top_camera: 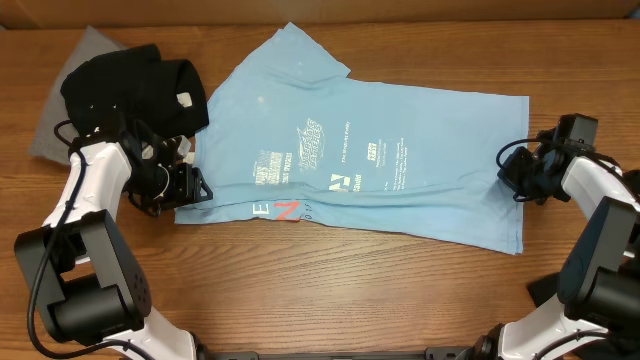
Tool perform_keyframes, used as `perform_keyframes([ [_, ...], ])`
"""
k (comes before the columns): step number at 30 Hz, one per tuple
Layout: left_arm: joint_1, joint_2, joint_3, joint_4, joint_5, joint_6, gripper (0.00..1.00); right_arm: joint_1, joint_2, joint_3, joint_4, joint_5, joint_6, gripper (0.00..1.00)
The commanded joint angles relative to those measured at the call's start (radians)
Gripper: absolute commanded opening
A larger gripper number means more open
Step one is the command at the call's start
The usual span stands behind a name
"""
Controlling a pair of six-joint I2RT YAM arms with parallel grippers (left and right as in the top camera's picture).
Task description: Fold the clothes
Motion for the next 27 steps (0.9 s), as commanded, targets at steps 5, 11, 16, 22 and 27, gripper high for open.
perform_keyframes([
  [5, -0.002, -0.025, 0.015, 0.0, -0.013, 0.012, 0.59, -0.046, -0.014, 0.095, -0.061, -0.015, 0.003, 0.04],
  [11, -0.002, -0.025, 0.015, 0.007, -0.014, 0.012, 0.62, -0.091, -0.031, 0.104, -0.079, -0.033, 0.056, 0.04],
  [16, -0.002, -0.025, 0.015, 0.008, -0.014, 0.012, 0.64, -0.095, -0.031, 0.104, -0.084, -0.064, 0.048, 0.04],
  [22, -0.002, -0.025, 0.015, 0.007, -0.029, 0.012, 0.66, -0.109, -0.032, 0.105, -0.084, -0.075, 0.071, 0.1],
  [27, -0.002, -0.025, 0.015, 0.031, -0.011, 0.012, 0.66, -0.12, -0.057, 0.109, -0.087, -0.212, 0.043, 0.41],
])
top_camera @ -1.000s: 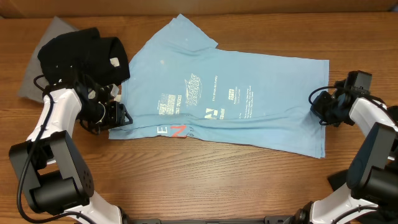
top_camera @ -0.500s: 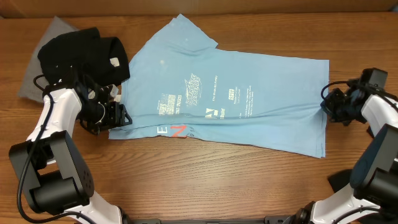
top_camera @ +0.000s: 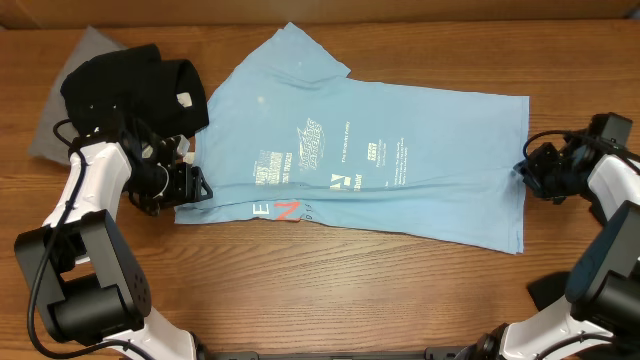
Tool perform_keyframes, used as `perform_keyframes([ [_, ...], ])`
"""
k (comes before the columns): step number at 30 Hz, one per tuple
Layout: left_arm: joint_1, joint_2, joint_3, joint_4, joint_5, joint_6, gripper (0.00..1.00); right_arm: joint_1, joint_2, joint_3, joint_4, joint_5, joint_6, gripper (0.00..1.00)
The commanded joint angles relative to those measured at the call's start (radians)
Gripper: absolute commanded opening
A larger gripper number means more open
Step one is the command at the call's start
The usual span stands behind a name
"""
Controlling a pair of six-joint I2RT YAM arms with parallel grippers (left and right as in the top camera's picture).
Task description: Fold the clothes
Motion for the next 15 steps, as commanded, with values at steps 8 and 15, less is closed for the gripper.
perform_keyframes([
  [8, -0.058, -0.025, 0.012, 0.049, 0.061, 0.013, 0.68, -0.005, -0.211, 0.03, -0.026, -0.265, -0.034, 0.44],
  [15, -0.171, -0.021, -0.016, 0.066, -0.069, 0.005, 0.7, 0.019, -0.331, 0.029, -0.148, -0.287, -0.03, 0.45],
])
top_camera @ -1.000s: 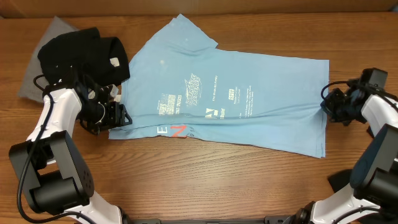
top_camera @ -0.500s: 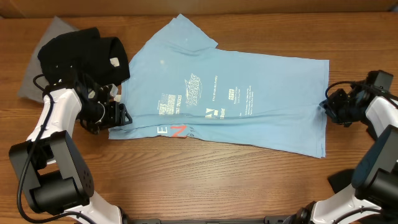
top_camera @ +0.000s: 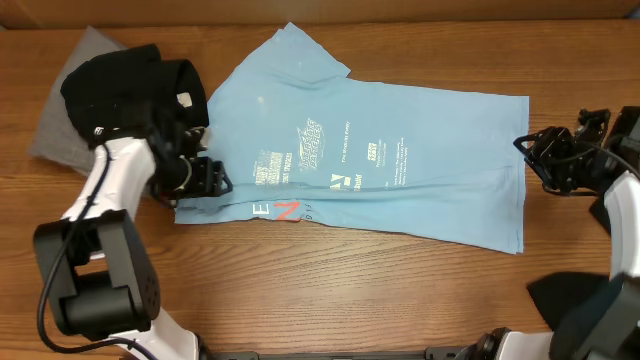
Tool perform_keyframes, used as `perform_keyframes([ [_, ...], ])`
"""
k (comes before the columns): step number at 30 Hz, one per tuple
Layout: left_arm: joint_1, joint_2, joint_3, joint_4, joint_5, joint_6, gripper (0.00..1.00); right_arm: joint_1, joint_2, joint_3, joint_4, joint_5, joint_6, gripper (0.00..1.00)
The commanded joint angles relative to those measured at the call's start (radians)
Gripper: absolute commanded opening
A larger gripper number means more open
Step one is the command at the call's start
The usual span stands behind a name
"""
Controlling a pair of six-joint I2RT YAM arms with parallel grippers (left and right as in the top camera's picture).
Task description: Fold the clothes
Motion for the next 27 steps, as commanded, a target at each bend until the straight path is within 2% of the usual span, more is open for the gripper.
perform_keyframes([
  [1, -0.047, -0.019, -0.016, 0.003, -0.093, -0.001, 0.7, 0.015, -0.041, 0.028, -0.04, -0.034, -0.005, 0.45],
  [4, -0.056, -0.017, -0.016, 0.026, -0.141, -0.029, 0.68, 0.018, -0.042, 0.027, -0.079, -0.034, -0.006, 0.45],
  [7, -0.056, -0.017, -0.016, 0.032, -0.145, -0.056, 0.59, 0.018, -0.042, 0.027, -0.097, -0.034, -0.006, 0.45],
  [12, -0.056, -0.017, -0.03, 0.036, -0.15, -0.068, 0.58, 0.018, -0.042, 0.027, -0.101, -0.031, -0.006, 0.45],
  [20, -0.055, -0.017, -0.117, 0.135, -0.153, -0.095, 0.53, 0.018, -0.042, 0.027, -0.101, -0.031, -0.005, 0.45],
  [23, -0.055, -0.017, -0.118, 0.163, -0.153, -0.098, 0.43, 0.018, -0.042, 0.027, -0.101, -0.031, -0.005, 0.45],
  [27, -0.055, -0.017, -0.117, 0.179, -0.15, -0.098, 0.2, 0.018, -0.042, 0.027, -0.105, -0.031, -0.005, 0.44],
])
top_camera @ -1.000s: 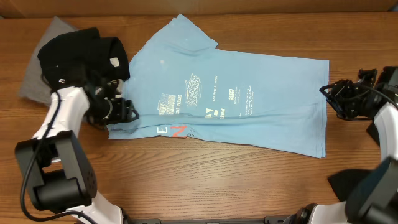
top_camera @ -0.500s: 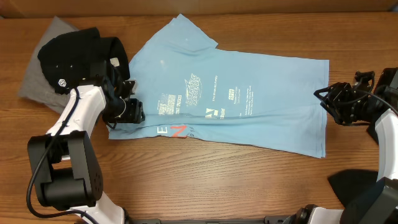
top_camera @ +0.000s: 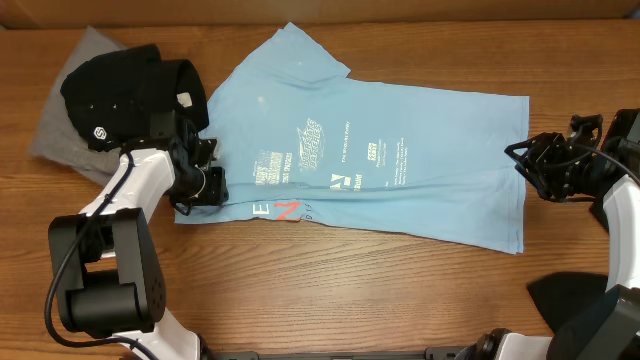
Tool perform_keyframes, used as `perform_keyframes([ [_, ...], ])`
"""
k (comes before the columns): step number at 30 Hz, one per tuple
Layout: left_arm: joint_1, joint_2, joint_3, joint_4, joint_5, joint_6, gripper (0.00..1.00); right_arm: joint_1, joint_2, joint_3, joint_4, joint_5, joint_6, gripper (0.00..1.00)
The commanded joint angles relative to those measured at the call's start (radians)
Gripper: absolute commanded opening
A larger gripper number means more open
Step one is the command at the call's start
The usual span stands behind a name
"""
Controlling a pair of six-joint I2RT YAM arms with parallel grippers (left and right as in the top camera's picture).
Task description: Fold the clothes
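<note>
A light blue T-shirt (top_camera: 360, 150) with white print lies flat across the middle of the table. Its lower part is folded up, and one sleeve points to the back left. My left gripper (top_camera: 212, 186) sits low at the shirt's left edge, by the bottom left corner, its fingers over the cloth. The overhead view does not show whether it grips the cloth. My right gripper (top_camera: 519, 166) hovers at the shirt's right edge, fingers spread toward the hem, with nothing seen between them.
A black garment (top_camera: 130, 85) lies bunched at the back left on a grey cloth (top_camera: 55, 120), close behind my left arm. Bare wooden table (top_camera: 330, 290) runs along the front. A dark shape (top_camera: 570, 295) sits at the front right.
My left gripper has shifted slightly back to the left along the shirt's left edge. The right gripper has come a little down and left, closer to the hem. The shirt lies unchanged.
First my left gripper sat just off the shirt's left edge and the right one lay on the right hem. The right gripper then stood off to the right of the shirt. Later the left gripper reached onto the left edge; both now sit at the edges.
</note>
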Motion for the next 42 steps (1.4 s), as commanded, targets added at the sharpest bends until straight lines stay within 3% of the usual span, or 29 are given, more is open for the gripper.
perform_keyframes([
  [1, 0.003, -0.017, 0.0, 0.005, -0.002, -0.004, 0.13, 0.005, -0.013, 0.023, -0.002, -0.009, -0.006, 0.45],
  [3, 0.003, -0.018, 0.005, 0.002, -0.002, -0.004, 0.04, 0.005, -0.013, 0.023, -0.002, -0.009, -0.005, 0.44],
  [9, 0.005, -0.018, 0.077, -0.106, -0.027, -0.004, 0.04, 0.005, -0.013, 0.023, -0.005, -0.009, -0.006, 0.44],
  [15, 0.006, -0.018, 0.1, -0.228, -0.092, -0.122, 0.36, 0.005, -0.013, 0.023, -0.005, -0.005, -0.006, 0.45],
  [21, 0.006, -0.018, 0.1, -0.216, -0.104, -0.325, 0.43, 0.005, -0.013, 0.023, -0.006, 0.033, -0.006, 0.45],
  [28, 0.006, -0.018, 0.1, -0.188, -0.267, -0.374, 0.47, 0.005, -0.013, 0.023, -0.027, 0.037, -0.006, 0.46],
  [32, 0.006, -0.018, 0.1, -0.183, -0.336, -0.369, 0.48, 0.005, -0.013, 0.023, -0.035, 0.037, -0.006, 0.46],
  [37, 0.005, -0.018, 0.09, -0.139, -0.285, -0.361, 0.47, 0.005, -0.013, 0.023, -0.035, 0.037, -0.002, 0.46],
  [42, 0.005, -0.018, 0.04, -0.089, -0.226, -0.359, 0.37, 0.005, -0.013, 0.023, -0.04, 0.037, -0.002, 0.46],
])
